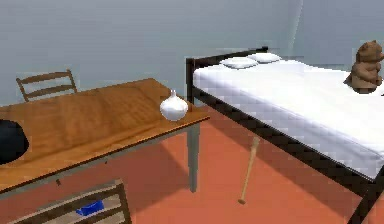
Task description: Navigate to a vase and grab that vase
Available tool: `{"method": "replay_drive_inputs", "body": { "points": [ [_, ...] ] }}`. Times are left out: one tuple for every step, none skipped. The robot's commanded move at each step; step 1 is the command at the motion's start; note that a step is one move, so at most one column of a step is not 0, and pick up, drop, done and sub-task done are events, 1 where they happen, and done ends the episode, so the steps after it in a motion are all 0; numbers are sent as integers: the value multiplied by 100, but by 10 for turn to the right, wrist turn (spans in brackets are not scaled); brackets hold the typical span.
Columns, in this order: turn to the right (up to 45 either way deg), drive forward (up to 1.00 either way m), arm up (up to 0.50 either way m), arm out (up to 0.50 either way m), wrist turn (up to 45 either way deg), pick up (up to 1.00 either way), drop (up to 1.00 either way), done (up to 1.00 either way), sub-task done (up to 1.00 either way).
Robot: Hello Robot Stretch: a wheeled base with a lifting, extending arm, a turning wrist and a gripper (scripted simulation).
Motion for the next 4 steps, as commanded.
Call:
{"method": "replay_drive_inputs", "body": {
  "points": [
    [0, 65, 0, 0, 0, 0, 0, 0, 0],
    [-270, 0, 0, 0, 0, 0, 0, 0, 0],
    [0, 20, 0, 0, 0, 0, 0, 0, 0],
    [-450, 0, 0, 0, 0, 0, 0, 0, 0]
  ]
}}
